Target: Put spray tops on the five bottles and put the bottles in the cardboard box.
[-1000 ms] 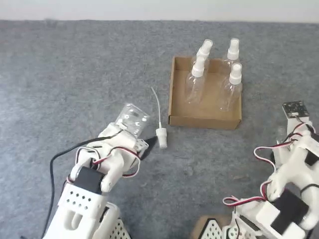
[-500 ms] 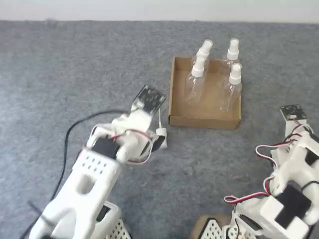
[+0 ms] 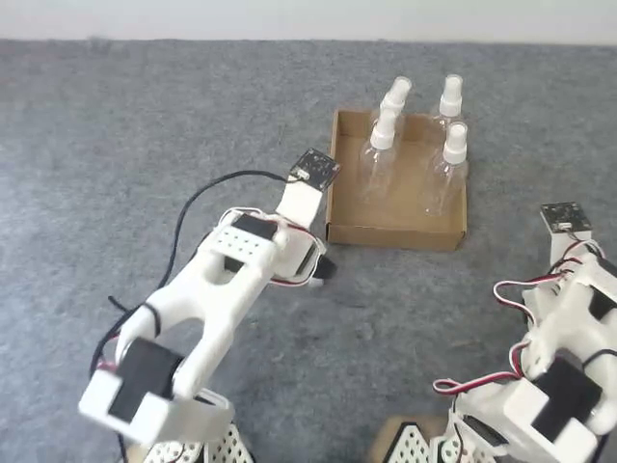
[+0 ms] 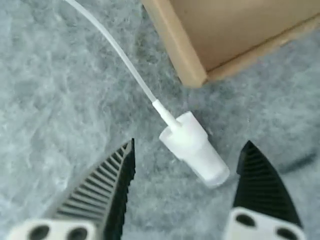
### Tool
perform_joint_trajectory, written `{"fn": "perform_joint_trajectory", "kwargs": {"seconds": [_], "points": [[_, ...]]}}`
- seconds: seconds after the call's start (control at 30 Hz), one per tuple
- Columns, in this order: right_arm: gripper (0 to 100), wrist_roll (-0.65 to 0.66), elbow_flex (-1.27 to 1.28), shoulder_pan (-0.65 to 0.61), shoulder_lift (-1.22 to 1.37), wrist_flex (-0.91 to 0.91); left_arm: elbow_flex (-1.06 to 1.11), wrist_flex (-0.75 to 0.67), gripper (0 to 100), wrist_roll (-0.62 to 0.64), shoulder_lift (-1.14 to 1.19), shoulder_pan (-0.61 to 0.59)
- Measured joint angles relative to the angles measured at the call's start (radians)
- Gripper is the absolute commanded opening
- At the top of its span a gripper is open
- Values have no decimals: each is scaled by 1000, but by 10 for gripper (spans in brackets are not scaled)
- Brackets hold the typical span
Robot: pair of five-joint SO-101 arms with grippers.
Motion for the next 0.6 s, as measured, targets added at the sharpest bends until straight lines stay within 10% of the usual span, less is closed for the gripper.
{"fn": "perform_joint_trajectory", "kwargs": {"seconds": [0.6], "points": [[328,141,48,-2,-2,-8,-21,25,254,-204,46,-385]]}}
